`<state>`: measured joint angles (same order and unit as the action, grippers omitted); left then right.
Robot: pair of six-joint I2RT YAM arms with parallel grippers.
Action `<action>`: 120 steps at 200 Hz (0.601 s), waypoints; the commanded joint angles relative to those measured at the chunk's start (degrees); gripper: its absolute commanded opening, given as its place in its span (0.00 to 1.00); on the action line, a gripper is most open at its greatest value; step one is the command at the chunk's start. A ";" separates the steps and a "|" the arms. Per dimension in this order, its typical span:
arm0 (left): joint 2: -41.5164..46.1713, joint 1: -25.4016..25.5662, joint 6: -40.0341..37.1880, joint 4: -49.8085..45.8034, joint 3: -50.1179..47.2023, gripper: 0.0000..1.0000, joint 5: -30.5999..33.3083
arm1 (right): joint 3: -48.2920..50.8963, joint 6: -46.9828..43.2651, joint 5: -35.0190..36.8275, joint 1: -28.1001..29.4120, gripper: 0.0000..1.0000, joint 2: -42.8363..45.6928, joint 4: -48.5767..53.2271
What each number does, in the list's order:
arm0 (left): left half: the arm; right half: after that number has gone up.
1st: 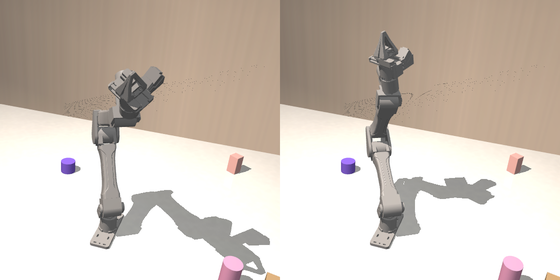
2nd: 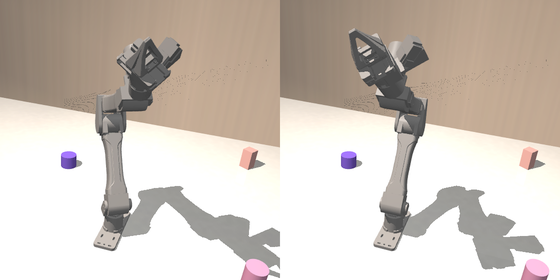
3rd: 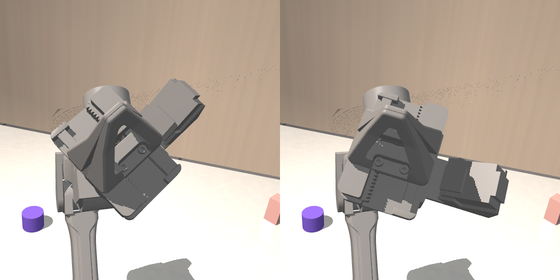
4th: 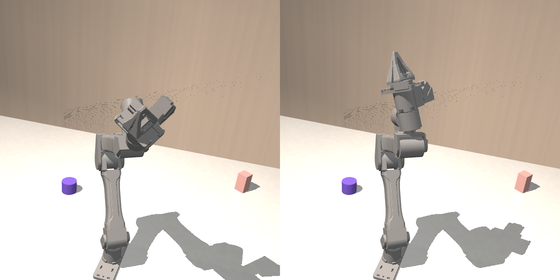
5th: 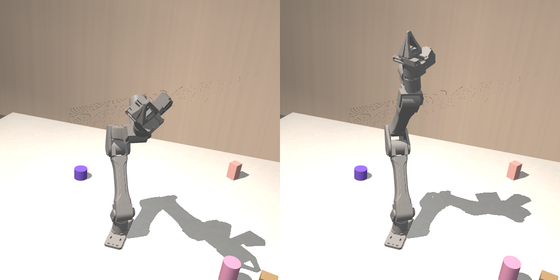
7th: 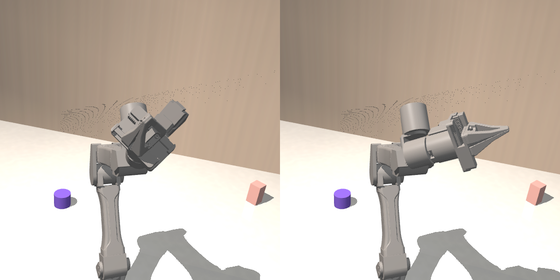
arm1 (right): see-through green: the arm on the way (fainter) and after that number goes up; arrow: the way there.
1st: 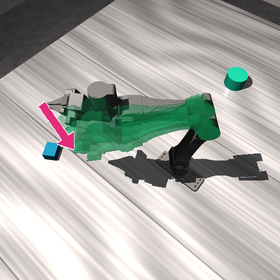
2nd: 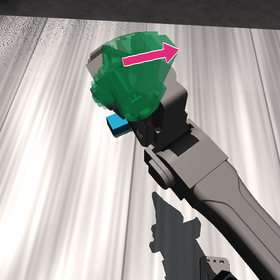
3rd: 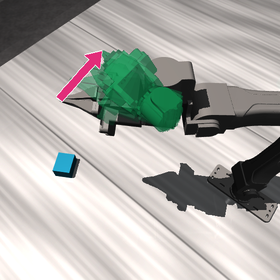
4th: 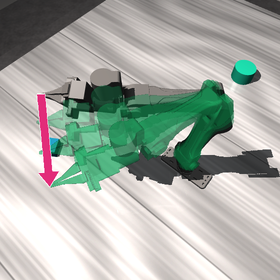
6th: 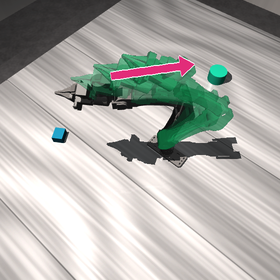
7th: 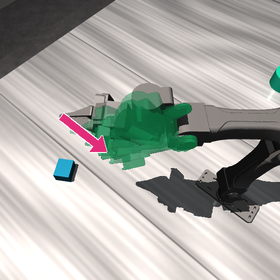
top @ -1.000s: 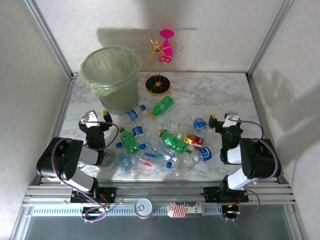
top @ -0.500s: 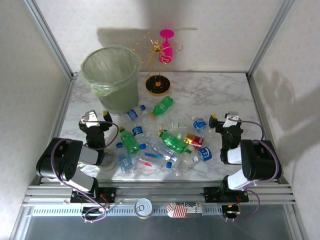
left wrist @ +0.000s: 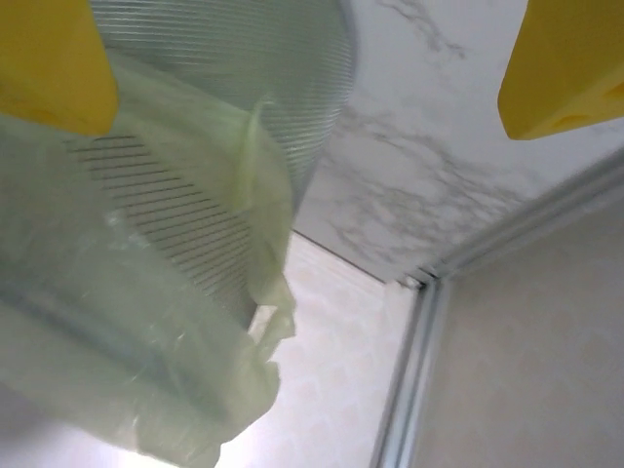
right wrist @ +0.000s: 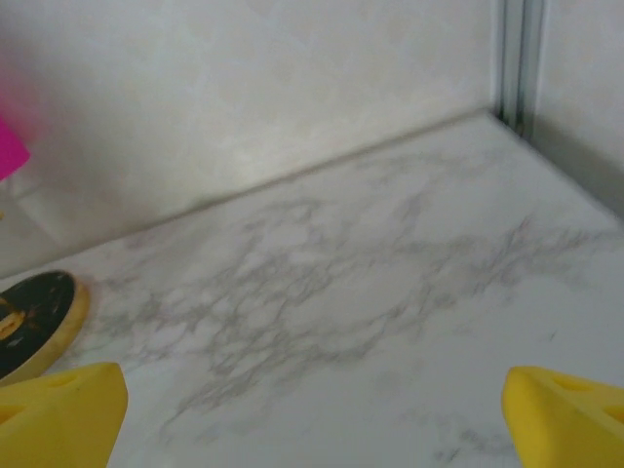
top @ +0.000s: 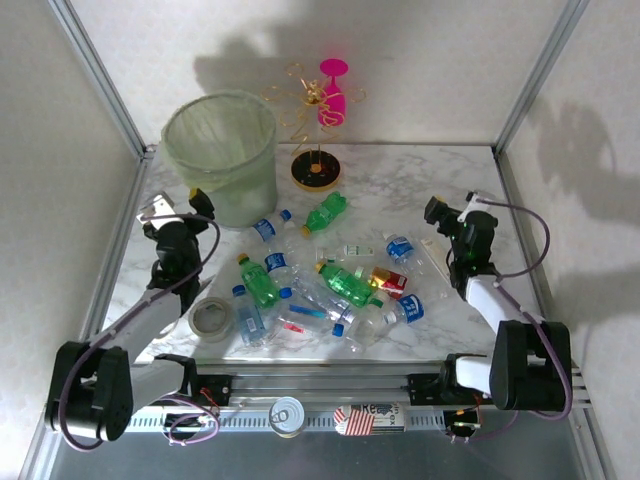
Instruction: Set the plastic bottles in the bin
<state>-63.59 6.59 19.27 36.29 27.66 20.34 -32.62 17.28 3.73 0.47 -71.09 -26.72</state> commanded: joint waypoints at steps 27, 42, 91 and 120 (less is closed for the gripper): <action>7.96 3.69 20.62 -15.49 -3.08 0.99 -11.21 | -14.18 4.46 -3.10 2.84 0.94 -3.19 40.05; 10.35 6.80 23.72 -16.18 -4.96 0.99 -10.56 | -16.64 2.49 -3.44 3.29 0.90 -4.83 44.48; 9.97 18.28 28.53 -12.65 -5.19 0.99 -7.35 | -21.60 -0.42 1.05 3.76 0.85 -12.86 50.27; 5.91 23.33 28.47 -9.63 -2.01 0.99 -6.29 | -21.60 -0.74 2.33 4.58 0.86 -15.89 50.05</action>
<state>-54.89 26.61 45.80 23.59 22.22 12.01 -52.64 17.74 3.49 4.05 -84.97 19.99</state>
